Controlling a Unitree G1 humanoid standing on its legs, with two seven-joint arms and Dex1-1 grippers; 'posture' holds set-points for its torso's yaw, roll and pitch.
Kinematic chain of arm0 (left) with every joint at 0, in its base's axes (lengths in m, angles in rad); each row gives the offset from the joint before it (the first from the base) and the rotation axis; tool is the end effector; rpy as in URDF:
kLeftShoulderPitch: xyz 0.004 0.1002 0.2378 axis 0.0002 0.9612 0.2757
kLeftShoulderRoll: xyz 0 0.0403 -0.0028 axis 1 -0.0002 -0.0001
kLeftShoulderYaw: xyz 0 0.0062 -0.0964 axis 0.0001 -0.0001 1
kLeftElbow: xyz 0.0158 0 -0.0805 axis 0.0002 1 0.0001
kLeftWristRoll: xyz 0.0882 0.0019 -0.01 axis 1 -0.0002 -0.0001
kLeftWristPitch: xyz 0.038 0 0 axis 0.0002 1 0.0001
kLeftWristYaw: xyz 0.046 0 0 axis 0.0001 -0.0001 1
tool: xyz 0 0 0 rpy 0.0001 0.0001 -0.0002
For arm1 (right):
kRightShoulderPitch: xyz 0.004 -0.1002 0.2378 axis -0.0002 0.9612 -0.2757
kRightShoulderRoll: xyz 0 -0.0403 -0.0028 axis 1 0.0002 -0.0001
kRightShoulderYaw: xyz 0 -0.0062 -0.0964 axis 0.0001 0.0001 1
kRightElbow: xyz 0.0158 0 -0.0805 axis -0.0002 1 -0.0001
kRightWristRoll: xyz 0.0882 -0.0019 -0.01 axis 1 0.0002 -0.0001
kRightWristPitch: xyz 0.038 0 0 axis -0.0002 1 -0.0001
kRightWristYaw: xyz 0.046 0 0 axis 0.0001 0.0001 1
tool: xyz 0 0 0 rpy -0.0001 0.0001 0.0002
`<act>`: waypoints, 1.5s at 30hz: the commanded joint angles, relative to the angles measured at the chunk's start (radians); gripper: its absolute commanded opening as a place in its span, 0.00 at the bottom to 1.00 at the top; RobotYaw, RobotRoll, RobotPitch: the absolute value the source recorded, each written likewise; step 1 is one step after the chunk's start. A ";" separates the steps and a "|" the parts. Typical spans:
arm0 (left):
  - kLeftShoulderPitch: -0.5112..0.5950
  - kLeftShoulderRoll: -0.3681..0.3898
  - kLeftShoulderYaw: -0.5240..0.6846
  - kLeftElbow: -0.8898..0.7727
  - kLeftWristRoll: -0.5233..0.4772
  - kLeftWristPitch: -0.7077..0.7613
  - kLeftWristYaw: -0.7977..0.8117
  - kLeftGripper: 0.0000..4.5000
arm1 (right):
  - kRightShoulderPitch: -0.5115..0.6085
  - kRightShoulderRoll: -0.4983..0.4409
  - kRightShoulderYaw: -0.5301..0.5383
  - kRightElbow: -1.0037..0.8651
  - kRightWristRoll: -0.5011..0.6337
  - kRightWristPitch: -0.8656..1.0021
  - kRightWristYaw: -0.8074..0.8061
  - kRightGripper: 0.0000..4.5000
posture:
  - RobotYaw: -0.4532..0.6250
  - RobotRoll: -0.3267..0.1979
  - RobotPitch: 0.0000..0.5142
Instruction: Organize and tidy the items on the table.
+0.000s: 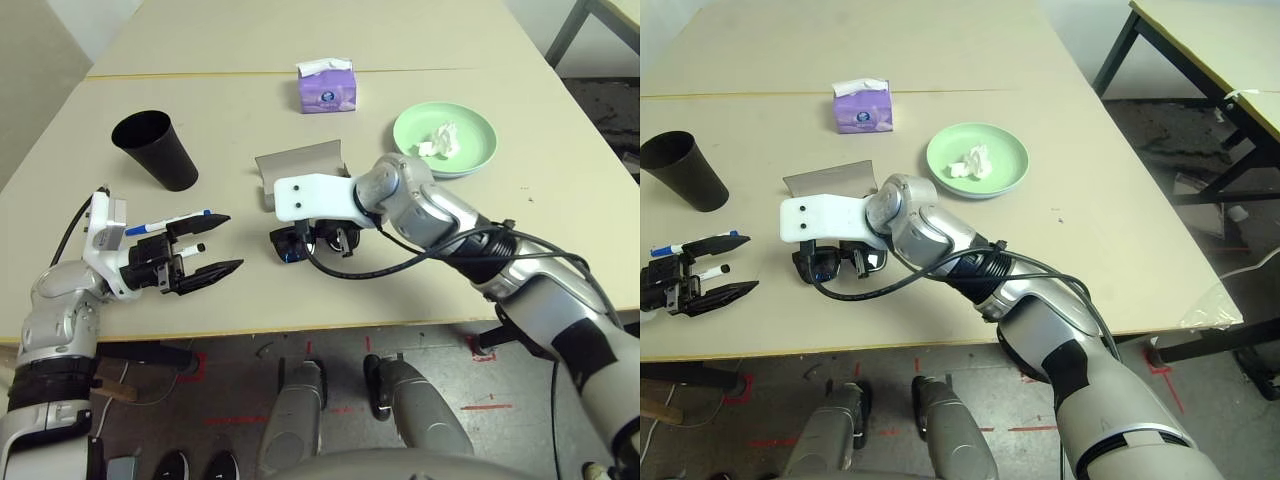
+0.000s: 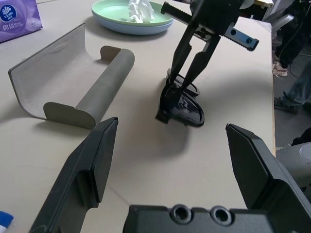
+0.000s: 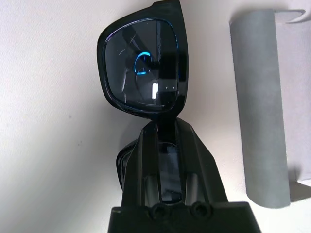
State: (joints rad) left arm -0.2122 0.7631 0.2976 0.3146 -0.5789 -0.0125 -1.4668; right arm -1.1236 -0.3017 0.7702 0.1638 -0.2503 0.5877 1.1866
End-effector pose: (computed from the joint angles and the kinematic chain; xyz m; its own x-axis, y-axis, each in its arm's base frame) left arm 0.2101 0.3383 0.1420 0.4678 -0.8827 -0.0451 0.8738 0.4541 0.1741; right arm 0.2891 -0.0361 0.2266 0.2634 0.5697 -0.7785 -0.8399 -0.2616 -0.4756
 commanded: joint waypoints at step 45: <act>0.149 0.015 0.114 -0.103 -0.031 0.021 0.081 1.00 | -0.426 0.338 -0.174 1.074 -0.212 -0.660 -0.338 0.03 | 0.53 0.62 0.47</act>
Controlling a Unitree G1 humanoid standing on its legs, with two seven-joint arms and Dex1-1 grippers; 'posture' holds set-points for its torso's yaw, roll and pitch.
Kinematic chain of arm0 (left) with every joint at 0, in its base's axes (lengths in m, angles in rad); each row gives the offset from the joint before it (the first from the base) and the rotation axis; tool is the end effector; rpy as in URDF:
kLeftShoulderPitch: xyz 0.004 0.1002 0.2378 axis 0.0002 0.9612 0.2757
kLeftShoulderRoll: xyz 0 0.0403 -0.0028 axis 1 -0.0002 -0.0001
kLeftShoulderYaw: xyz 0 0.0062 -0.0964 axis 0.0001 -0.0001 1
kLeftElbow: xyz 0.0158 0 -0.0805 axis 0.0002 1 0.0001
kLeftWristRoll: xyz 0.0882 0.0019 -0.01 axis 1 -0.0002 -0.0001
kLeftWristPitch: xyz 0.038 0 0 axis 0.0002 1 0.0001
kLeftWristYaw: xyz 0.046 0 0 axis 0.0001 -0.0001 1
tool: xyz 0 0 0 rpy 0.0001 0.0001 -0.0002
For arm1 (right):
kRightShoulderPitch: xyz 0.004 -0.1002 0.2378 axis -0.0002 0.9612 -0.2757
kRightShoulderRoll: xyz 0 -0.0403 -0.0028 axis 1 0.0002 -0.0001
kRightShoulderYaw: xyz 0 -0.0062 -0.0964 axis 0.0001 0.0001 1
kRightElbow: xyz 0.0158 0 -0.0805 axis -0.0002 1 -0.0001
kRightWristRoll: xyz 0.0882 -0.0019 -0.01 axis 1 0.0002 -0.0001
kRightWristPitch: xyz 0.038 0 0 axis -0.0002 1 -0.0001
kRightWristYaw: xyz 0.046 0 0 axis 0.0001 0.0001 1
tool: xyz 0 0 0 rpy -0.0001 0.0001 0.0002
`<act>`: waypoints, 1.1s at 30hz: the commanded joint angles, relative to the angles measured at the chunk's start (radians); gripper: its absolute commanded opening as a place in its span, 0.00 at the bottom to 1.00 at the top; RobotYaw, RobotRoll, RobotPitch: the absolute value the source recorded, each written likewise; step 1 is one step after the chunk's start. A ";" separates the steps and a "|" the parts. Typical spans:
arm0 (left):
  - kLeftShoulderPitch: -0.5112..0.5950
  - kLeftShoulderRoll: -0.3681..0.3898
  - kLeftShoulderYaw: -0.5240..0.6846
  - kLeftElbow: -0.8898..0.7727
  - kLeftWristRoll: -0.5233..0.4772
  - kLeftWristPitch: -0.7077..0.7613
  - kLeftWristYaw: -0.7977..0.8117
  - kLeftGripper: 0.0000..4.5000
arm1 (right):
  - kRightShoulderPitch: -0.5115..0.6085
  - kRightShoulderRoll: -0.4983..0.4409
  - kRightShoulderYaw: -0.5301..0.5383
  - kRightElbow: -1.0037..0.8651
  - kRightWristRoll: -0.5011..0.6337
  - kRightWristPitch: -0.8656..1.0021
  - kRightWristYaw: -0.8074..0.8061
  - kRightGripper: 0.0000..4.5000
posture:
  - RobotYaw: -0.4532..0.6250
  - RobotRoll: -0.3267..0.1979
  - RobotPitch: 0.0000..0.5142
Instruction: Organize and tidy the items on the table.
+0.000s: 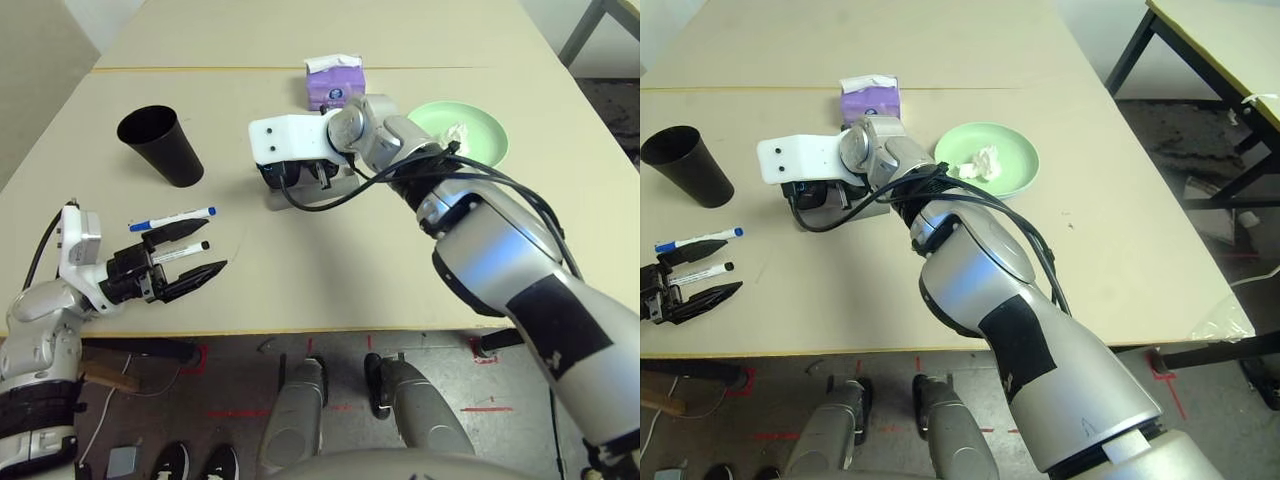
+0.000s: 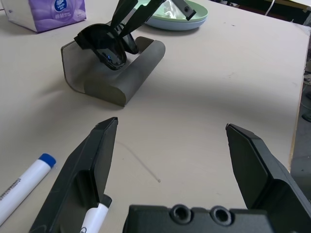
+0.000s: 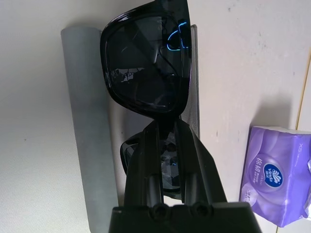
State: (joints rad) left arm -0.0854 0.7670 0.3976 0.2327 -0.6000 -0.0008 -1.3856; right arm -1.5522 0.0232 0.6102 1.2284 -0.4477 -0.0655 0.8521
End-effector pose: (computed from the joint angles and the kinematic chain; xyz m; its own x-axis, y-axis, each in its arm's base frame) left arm 0.1847 0.3497 0.1405 0.5826 -0.8122 -0.0298 0.8026 0.5692 0.1784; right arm 0.3353 0.0036 0.2589 0.5126 0.5789 -0.6341 -0.6280 -0.2508 -0.7367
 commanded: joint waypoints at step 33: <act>0.001 -0.001 0.009 -0.022 0.002 0.012 0.024 1.00 | 0.000 -0.013 -0.065 0.026 -0.022 0.035 0.019 0.99 | 0.50 0.62 0.46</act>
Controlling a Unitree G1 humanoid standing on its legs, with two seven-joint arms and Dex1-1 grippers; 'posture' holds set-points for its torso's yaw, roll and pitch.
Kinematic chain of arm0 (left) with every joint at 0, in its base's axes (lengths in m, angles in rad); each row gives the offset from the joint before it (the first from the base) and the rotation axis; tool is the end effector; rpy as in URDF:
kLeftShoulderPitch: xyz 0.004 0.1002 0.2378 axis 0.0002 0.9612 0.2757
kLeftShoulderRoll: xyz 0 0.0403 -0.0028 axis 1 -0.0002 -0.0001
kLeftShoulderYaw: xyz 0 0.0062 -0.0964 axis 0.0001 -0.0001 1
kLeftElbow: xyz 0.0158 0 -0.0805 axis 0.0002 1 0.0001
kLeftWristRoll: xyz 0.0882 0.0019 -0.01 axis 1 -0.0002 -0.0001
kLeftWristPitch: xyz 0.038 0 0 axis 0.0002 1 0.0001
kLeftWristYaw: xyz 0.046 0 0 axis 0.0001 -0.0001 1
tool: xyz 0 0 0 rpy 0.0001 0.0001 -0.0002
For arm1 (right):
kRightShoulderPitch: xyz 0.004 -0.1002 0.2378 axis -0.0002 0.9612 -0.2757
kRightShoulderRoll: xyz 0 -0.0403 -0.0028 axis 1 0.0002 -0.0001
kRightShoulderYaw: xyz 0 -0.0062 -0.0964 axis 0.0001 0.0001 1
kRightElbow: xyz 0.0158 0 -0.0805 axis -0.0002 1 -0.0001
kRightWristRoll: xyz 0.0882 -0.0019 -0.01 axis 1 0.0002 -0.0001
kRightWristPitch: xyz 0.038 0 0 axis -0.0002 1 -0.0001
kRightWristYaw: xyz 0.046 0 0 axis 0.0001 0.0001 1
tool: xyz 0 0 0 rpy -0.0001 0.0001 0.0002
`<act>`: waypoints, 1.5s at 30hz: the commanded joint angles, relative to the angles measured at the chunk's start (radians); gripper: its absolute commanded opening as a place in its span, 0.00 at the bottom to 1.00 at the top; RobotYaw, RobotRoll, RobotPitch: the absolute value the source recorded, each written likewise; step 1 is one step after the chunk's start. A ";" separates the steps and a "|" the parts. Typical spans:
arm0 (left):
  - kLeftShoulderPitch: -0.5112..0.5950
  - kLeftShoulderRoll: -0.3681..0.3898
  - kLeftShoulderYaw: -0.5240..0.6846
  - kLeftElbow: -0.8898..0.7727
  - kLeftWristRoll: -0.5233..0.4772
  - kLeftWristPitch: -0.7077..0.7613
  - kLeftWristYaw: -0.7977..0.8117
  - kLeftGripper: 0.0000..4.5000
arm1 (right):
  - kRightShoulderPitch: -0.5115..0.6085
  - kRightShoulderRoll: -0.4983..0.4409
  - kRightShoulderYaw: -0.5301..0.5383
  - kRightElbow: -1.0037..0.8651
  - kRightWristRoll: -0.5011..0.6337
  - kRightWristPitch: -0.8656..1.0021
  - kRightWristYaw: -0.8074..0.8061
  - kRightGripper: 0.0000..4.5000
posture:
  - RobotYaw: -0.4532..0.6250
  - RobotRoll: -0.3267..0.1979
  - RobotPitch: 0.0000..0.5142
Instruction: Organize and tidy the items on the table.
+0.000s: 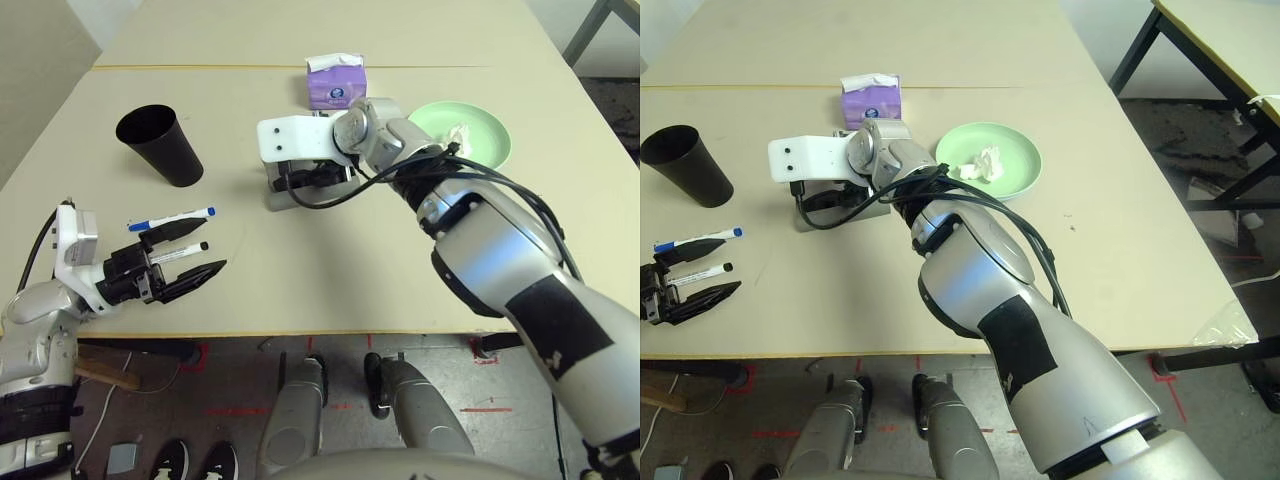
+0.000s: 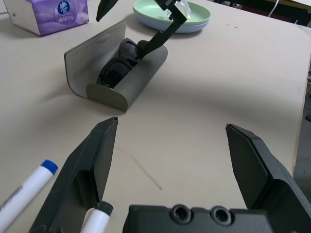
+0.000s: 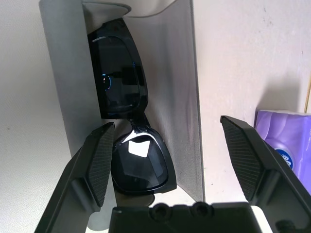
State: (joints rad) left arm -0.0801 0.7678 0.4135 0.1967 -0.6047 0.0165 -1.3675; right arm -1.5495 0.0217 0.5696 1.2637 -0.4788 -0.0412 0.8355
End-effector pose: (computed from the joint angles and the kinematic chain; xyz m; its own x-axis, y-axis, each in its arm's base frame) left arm 0.1838 0.3483 0.1456 0.5904 -0.8069 -0.0197 0.7940 0.5762 0.1939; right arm 0.3394 -0.0035 0.2557 0.5404 0.5527 -0.6344 -0.6519 -0.2016 -0.7310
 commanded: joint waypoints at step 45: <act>-0.517 -0.142 -0.211 0.346 0.301 0.141 0.563 0.91 | 1.317 -0.490 -0.808 -1.526 0.998 0.477 0.350 1.00 | 0.30 0.62 0.39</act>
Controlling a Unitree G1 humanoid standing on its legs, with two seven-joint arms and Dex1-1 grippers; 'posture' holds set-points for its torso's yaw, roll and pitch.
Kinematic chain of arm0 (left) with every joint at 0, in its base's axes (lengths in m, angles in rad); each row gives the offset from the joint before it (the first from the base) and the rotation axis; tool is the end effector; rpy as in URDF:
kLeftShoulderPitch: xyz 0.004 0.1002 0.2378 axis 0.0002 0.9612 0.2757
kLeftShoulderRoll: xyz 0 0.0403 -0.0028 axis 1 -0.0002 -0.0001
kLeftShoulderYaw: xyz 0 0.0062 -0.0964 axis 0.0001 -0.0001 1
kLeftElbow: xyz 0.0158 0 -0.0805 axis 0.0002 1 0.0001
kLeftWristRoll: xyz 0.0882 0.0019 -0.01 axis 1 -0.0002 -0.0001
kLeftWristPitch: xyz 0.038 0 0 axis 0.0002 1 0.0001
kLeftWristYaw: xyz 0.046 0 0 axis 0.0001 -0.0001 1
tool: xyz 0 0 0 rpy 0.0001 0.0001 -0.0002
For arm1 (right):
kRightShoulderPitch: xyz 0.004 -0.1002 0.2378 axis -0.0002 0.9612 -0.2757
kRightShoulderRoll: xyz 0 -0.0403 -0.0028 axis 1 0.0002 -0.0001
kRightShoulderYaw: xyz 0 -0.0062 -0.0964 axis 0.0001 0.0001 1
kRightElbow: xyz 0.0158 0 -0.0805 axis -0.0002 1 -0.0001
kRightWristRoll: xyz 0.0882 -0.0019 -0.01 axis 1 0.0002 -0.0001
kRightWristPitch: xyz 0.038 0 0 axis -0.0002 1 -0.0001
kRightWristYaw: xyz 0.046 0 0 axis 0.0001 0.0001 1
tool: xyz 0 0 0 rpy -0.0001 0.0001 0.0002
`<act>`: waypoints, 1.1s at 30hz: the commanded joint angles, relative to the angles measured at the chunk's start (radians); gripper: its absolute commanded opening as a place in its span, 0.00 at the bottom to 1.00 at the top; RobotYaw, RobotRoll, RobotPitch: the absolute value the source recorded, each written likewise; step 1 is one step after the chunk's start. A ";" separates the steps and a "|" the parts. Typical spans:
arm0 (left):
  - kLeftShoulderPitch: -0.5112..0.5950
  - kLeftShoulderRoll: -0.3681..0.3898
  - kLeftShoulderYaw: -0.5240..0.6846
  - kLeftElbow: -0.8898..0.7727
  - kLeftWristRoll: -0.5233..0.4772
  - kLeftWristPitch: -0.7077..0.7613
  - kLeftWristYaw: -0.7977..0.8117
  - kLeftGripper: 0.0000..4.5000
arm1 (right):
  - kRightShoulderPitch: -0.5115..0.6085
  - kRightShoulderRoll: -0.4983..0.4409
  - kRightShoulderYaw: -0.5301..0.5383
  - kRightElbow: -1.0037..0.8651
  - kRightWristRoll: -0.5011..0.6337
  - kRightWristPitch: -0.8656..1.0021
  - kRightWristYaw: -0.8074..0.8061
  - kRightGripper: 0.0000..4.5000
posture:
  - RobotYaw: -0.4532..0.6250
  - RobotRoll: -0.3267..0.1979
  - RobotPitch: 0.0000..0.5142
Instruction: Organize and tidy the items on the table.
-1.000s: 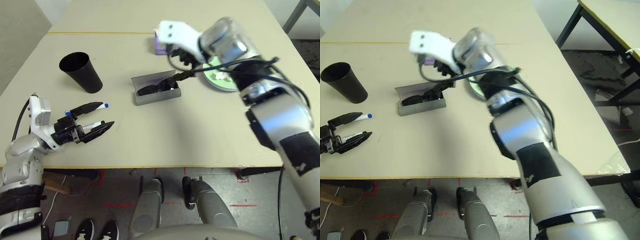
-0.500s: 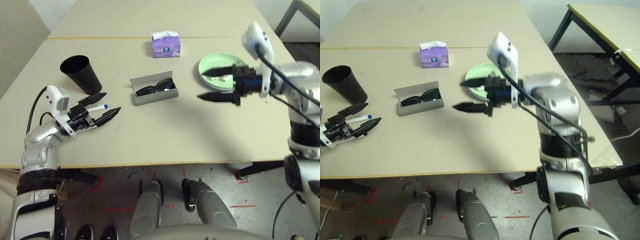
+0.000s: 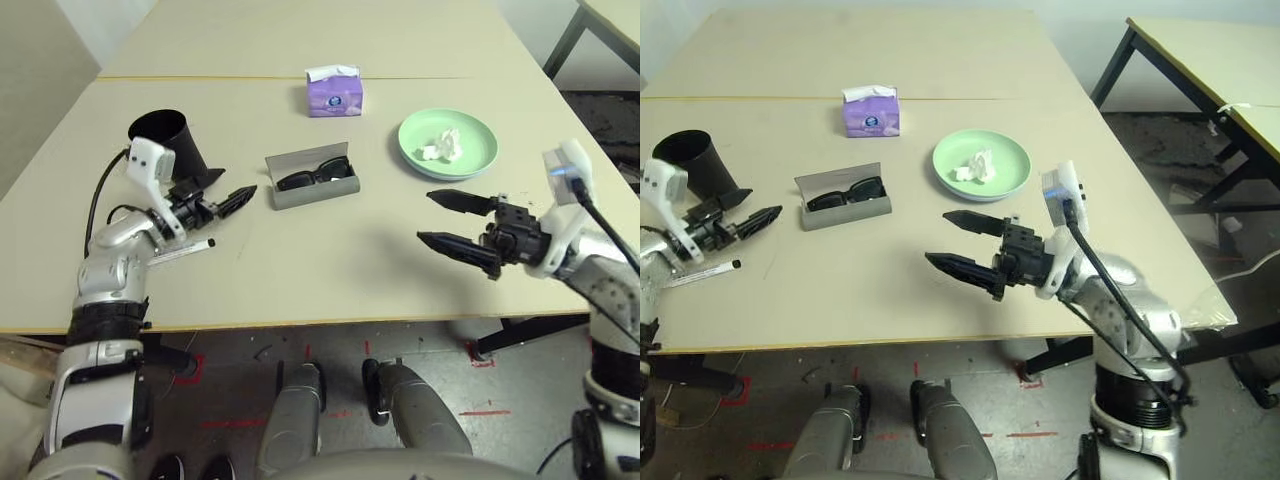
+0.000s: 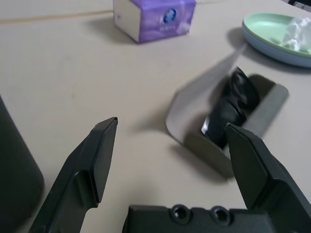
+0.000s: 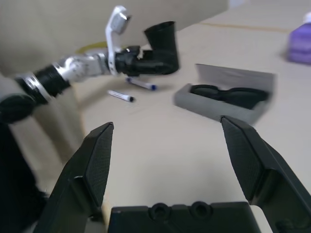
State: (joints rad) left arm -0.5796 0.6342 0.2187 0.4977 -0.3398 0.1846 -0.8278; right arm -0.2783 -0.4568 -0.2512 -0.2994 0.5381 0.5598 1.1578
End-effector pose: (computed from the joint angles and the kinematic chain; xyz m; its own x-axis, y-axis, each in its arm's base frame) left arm 0.2741 0.3001 0.1590 0.8759 -0.4815 -0.0301 0.4818 0.8697 0.1069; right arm 0.2212 -0.2319 0.1651 0.3760 0.9221 0.0912 -0.9227 0.3816 -0.0548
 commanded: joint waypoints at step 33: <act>-0.278 -0.123 -0.099 0.416 0.183 -0.207 0.096 0.01 | 0.139 -0.139 0.083 0.121 0.012 -0.444 0.075 1.00 | 0.25 0.62 0.39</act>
State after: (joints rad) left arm -0.8464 0.5132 0.1342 0.8804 -0.1794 -0.0073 -0.7160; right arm -0.1406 -0.5827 -0.1793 -0.1526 0.5413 0.1053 1.2412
